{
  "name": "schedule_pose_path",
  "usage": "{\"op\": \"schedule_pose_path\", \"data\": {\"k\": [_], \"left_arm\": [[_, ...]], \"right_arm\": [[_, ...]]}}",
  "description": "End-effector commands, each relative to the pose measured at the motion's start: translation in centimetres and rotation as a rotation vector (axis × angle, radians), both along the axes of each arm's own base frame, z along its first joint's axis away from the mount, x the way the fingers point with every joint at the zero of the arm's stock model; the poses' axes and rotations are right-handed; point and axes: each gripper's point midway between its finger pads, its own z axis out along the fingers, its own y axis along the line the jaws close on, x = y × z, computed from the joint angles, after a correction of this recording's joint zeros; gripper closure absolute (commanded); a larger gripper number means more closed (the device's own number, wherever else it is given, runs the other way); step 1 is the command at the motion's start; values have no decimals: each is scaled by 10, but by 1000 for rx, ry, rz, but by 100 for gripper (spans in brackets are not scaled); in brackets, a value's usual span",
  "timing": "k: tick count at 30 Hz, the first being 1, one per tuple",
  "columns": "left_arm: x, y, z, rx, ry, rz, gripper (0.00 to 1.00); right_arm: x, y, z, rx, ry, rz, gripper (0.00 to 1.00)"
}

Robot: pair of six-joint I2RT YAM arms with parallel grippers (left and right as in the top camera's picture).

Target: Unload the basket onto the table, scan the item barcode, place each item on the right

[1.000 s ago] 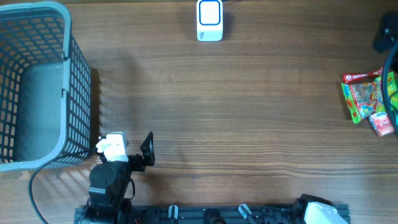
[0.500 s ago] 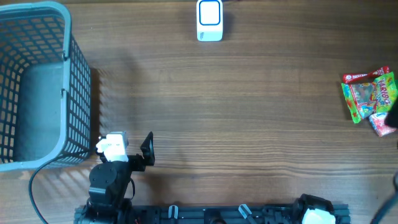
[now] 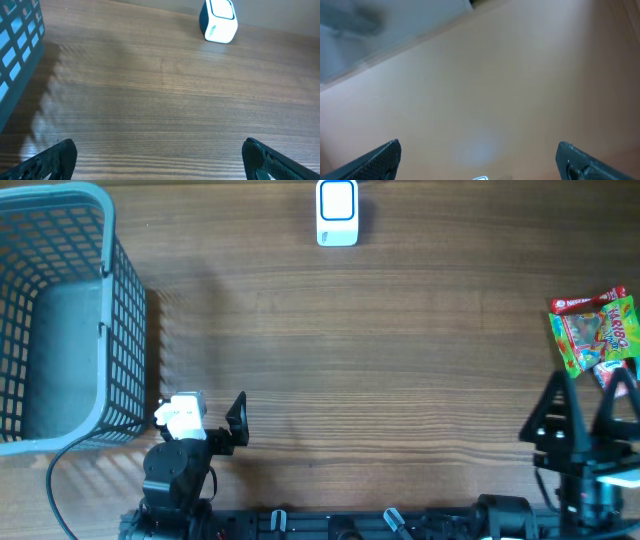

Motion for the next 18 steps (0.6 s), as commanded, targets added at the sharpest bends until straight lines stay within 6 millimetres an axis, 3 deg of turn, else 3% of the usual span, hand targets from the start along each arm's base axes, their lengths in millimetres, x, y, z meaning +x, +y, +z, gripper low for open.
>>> {"op": "schedule_pose_path", "data": {"k": [1,6,10,15,18], "left_arm": [[0,1,1,-5,-5,6,0],[0,1,1,-5,-5,6,0],[0,1,1,-5,-5,6,0],[0,1,1,-5,-5,6,0],[0,1,1,-5,-5,6,0]], "right_arm": [[8,2,-29,4,-44,16,0],[31,-7,-59,26,-33,-26,0],[53,-13,-100,43,-9,-53,0],[65,-16,-134,55,-56,-60,0],[73,-22,-157,58,25,-98,0]]}}
